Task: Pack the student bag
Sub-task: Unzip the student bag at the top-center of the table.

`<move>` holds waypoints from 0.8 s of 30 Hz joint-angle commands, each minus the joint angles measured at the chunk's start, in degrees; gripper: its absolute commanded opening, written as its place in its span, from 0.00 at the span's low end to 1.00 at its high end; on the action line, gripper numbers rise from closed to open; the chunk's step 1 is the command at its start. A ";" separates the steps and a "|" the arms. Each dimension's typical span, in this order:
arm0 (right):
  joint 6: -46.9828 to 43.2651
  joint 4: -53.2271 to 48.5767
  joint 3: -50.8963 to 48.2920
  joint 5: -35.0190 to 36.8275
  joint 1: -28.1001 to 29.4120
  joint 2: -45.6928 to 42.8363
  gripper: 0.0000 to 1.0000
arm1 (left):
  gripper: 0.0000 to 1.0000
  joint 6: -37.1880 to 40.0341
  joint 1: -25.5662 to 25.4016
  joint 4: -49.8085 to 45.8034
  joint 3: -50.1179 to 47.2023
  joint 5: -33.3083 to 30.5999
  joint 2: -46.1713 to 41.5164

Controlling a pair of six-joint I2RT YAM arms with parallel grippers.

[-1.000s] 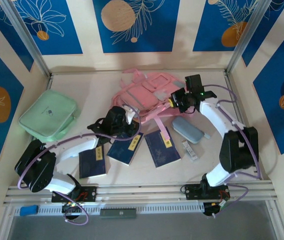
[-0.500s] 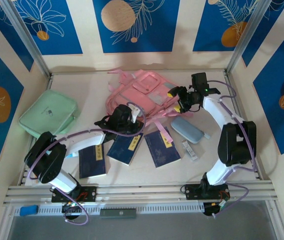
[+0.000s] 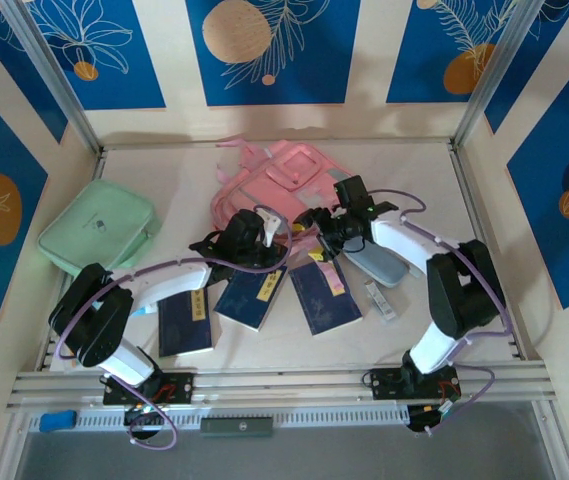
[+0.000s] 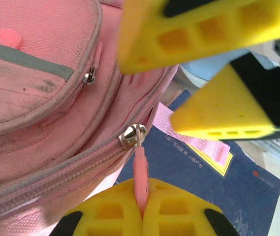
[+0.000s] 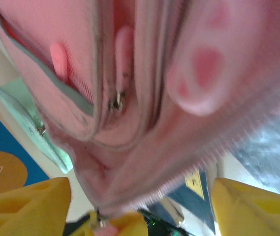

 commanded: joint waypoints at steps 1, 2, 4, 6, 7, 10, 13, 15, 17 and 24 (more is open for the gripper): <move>1.44 2.00 4.68 2.99 1.11 3.10 0.65 | 0.00 -0.01 -0.67 1.51 2.93 0.71 -0.73; 1.03 1.76 5.52 3.33 1.15 4.28 0.59 | 0.00 -0.01 -0.72 1.50 2.96 0.89 -0.62; 0.38 1.35 6.59 4.05 0.95 5.70 0.48 | 0.00 -0.01 -0.72 1.26 2.91 0.81 -0.72; -1.94 0.84 8.01 5.24 0.96 6.43 0.39 | 0.00 0.20 -0.77 -0.12 3.12 0.35 -1.15; -3.80 -0.68 9.43 5.83 0.95 6.89 0.34 | 0.00 0.40 -0.73 -1.14 3.30 -0.12 -1.61; -9.23 -4.58 13.64 6.34 0.83 8.03 0.19 | 0.00 0.95 -0.65 -4.05 2.81 -1.61 -3.25; -15.73 -6.91 15.68 6.73 -0.02 7.48 0.09 | 0.00 0.66 -0.46 -7.83 1.81 -3.01 -5.32; -20.33 -7.54 16.27 5.92 -1.17 6.93 0.04 | 0.00 0.00 -0.26 -11.14 1.04 -4.21 -6.88; -24.73 -9.43 17.60 6.02 -3.20 6.91 0.02 | 0.00 -0.34 0.15 -13.65 -0.58 -4.52 -8.52; -32.02 -16.38 26.57 1.24 -10.16 12.69 0.00 | 0.00 -2.09 2.82 -18.71 -2.75 -5.60 -10.17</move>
